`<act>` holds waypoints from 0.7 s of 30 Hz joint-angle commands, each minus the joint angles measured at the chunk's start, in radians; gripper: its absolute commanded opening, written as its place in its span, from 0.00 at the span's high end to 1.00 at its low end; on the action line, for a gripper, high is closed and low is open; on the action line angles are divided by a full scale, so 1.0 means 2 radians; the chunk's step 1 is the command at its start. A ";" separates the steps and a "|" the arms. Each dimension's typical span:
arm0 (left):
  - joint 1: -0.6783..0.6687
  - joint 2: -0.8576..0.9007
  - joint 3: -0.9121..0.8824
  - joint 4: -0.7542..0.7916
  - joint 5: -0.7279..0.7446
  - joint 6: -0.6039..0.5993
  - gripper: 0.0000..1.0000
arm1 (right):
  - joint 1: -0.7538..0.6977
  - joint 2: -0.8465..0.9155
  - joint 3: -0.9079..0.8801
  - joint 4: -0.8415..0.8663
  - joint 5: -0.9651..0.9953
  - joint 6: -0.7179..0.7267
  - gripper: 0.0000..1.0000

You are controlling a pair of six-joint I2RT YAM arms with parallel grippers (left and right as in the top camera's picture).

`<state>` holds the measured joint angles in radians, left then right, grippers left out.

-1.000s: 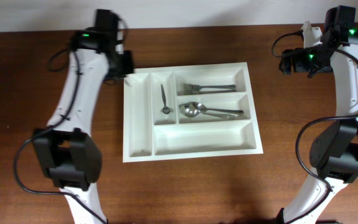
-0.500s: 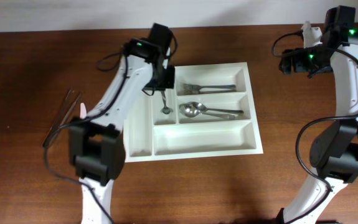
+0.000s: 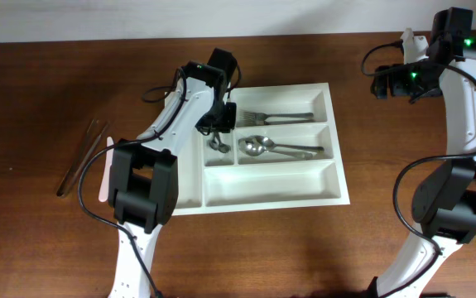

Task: Pack container
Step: 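Carry the second small spoon into the left narrow compartment and release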

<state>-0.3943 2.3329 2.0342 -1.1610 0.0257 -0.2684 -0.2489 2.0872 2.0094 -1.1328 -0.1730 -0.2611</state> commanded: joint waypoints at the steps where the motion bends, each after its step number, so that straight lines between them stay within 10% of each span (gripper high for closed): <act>1: 0.004 -0.002 0.052 -0.031 -0.009 0.014 0.64 | 0.000 -0.006 0.007 0.000 0.004 0.006 0.01; 10: 0.038 -0.016 0.224 -0.192 -0.127 0.014 0.64 | 0.000 -0.006 0.007 0.000 0.004 0.006 0.01; 21: 0.140 -0.030 0.233 -0.217 -0.142 0.084 0.64 | 0.000 -0.006 0.007 0.000 0.004 0.006 0.01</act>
<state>-0.1726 2.3001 2.4874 -1.5860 -0.2302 -0.1703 -0.2489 2.0872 2.0094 -1.1328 -0.1730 -0.2611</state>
